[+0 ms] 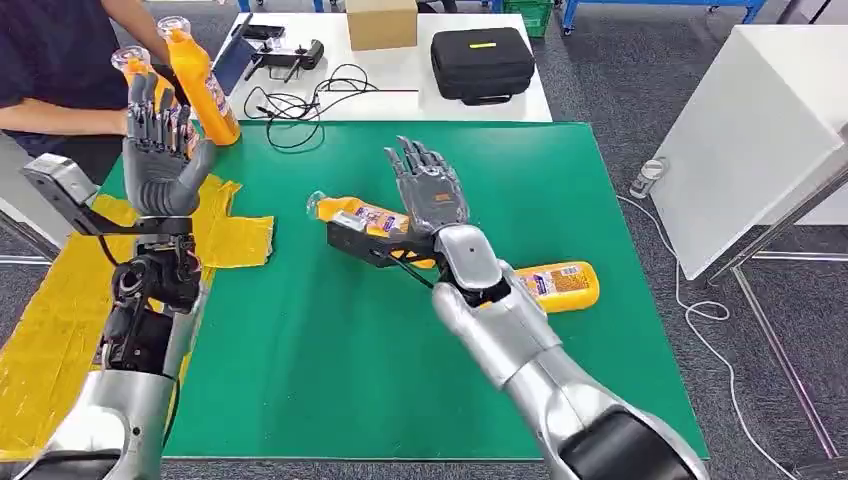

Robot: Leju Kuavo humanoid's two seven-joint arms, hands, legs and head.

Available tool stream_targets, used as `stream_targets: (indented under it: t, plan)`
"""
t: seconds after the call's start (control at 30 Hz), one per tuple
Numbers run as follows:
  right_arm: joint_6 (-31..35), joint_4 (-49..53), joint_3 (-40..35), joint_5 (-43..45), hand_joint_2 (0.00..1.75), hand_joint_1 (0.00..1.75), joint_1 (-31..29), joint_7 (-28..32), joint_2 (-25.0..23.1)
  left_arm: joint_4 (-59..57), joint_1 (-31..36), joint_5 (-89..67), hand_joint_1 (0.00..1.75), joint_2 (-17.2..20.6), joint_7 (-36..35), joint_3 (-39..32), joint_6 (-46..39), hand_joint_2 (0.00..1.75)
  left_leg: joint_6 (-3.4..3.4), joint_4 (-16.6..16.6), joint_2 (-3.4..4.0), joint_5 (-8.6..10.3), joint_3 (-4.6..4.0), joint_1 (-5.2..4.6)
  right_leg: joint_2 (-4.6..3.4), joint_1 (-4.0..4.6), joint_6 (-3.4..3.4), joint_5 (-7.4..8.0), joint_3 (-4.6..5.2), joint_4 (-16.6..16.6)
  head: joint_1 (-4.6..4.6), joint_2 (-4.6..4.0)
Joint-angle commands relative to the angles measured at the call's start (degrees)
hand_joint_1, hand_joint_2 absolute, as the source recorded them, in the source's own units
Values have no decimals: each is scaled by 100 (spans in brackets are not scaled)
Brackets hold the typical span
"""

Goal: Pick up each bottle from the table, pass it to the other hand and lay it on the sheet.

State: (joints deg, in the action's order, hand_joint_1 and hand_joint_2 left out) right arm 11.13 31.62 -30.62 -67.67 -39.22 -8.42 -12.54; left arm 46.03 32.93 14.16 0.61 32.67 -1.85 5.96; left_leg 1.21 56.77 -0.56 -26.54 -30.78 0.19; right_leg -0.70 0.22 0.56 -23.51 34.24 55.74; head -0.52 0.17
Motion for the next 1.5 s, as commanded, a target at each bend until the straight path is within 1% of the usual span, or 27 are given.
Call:
stream_targets:
  t: [0.03, 0.07, 0.1, 0.17, 0.23, 0.27, 0.3, 0.33, 0.37, 0.43, 0.57, 0.67, 0.7, 0.8, 0.97, 1.03, 1.1, 1.13, 1.17, 1.23, 1.37, 1.5]
  plan:
    - [-62, 2584, -326, -91, 175, 0, 1325, -228, 1153, -406, -121, 53, 0, 254, 104, -375, 159, 175, -3, -7, -15, -8, 18, 3, 22, 3, 6, -13, -25, -9, 0, -2]
    - [-99, 2588, -326, -95, 175, 0, 1297, -242, 1132, -399, -105, 48, 0, 239, 99, -368, 153, 175, -4, -4, -13, -13, 21, 2, 23, 3, 8, -18, -30, -5, 0, -2]
    - [-99, 2588, -326, -95, 175, 0, 1297, -242, 1132, -399, -105, 48, 0, 239, 99, -368, 153, 175, -3, -2, -4, -5, -4, -1, 12, -1, 5, -8, -2, -1, 2, 0]
    - [-114, 2576, -325, -96, 175, 0, 1275, -247, 1116, -396, -99, 46, 0, 233, 94, -366, 149, 175, -4, -2, -1, -6, -1, 0, 10, -2, 5, -7, -3, -2, 0, 0]
    - [70, 3006, -223, -188, 175, 0, 1560, -301, 1217, -291, -120, 21, 0, 231, 32, -334, 159, 175, -4, -2, -5, -3, -1, 0, 16, -2, 5, -6, -4, -3, 0, -2]
    - [60, 3229, -165, -216, 175, 0, 1702, -317, 1257, -247, -119, 17, 0, 224, 2, -320, 161, 175, -3, -4, -8, -1, -7, 1, 16, -1, 3, -4, 1, -6, -2, 0]
    - [12, 3678, -104, -325, 175, 0, 1937, -375, 1340, -140, -124, 8, 0, 199, -53, -285, 162, 175, -6, -5, -9, -5, 5, 3, 21, 2, 4, -9, -12, -7, 2, 0]
    - [-66, 3852, -72, -392, 175, 0, 2019, -421, 1356, -82, -126, -1, 0, 181, -89, -262, 148, 175, -3, -4, -13, -2, -7, 1, 21, 0, 2, -6, 1, -6, 2, -2]
    - [-123, 4044, 4, -440, 175, 0, 2130, -437, 1353, -19, -129, -5, 0, 164, -126, -227, 134, 175, -6, -4, -16, -7, 5, 4, 29, 3, 5, -13, -13, -7, 0, 0]
    - [-250, 4172, 92, -537, 175, 0, 2159, -474, 1332, 2, -102, -6, 0, 162, -179, -163, 92, 175, -6, 0, -20, -11, 4, 3, 30, 4, 5, -17, -12, -2, 0, 0]
    - [-363, 4019, 305, -643, 175, 0, 2046, -421, 1224, -117, -23, 44, 0, 114, -208, -112, 69, 175, -2, 0, -4, -4, -4, -1, 12, 2, 5, -6, 2, -1, 2, 0]
    - [-442, 3973, 441, -741, 175, 0, 2075, -439, 1138, -71, 3, 13, 0, 39, -214, -80, 37, 175, -4, 3, -10, -4, -2, 0, 23, 3, 6, -9, -3, 1, 0, -2]
    - [-471, 3949, 464, -788, 0, 0, 2108, -430, 1128, -33, -1, 3, 0, 12, -225, -80, 24, 175, -3, 2, -8, -1, -7, 0, 20, 3, 5, -5, 2, -1, 0, -2]
    - [-444, 3926, 535, -895, 0, 0, 2294, -370, 1132, 73, -45, -39, 0, -17, -308, -98, -7, 175, -5, 0, -13, -4, 2, 3, 26, 6, 5, -9, -9, -4, 0, -2]
    - [-231, 3974, 570, -917, 0, 0, 2628, -321, 1224, 81, -122, -24, 0, 49, -282, -134, 47, 175, -5, -5, -7, -7, 10, 2, 20, 5, 4, -11, -14, -7, 0, 0]
    - [-215, 4022, 571, -926, 0, 0, 2684, -317, 1226, 92, -143, -24, 0, 48, -275, -138, 54, 175, -4, -6, -2, -4, 5, 1, 13, 4, 3, -6, -7, -7, 2, -2]
    - [-213, 4075, 582, -933, 0, 0, 2710, -318, 1227, 108, -152, -26, 0, 39, -272, -140, 54, 175, -7, -7, -3, -13, 25, 3, 20, 6, 6, -16, -29, -9, 2, -2]
    - [-235, 4136, 603, -966, 0, 0, 2758, -328, 1235, 139, -171, -40, 0, 30, -268, -141, 59, 175, -4, -3, -3, -6, 4, 0, 14, 3, 4, -8, -7, -4, 0, 0]
    - [-264, 4153, 629, -989, 0, 0, 2789, -323, 1234, 160, -182, -57, 0, 14, -272, -144, 59, 175, -6, -4, -4, -11, 15, 1, 18, 4, 6, -14, -20, -4, 2, -2]
    - [-272, 4140, 640, -993, 0, 0, 2792, -323, 1241, 165, -180, -61, 0, 6, -272, -145, 55, 175, -3, -3, -1, -3, -3, 0, 11, 2, 4, -4, -1, -4, 0, 0]
    - [-271, 4071, 665, -989, 0, 0, 2769, -320, 1256, 198, -181, -66, 0, -15, -275, -151, 44, 175, -3, -3, 0, -4, 1, -1, 11, 1, 4, -6, -4, -4, 2, 0]
    - [-339, 3740, 802, -929, 0, 0, 2717, -309, 1258, 311, -228, -132, 0, -56, -337, -151, 62, 175, -4, -6, 0, -5, 8, 1, 12, 3, 5, -7, -11, -8, 0, 0]
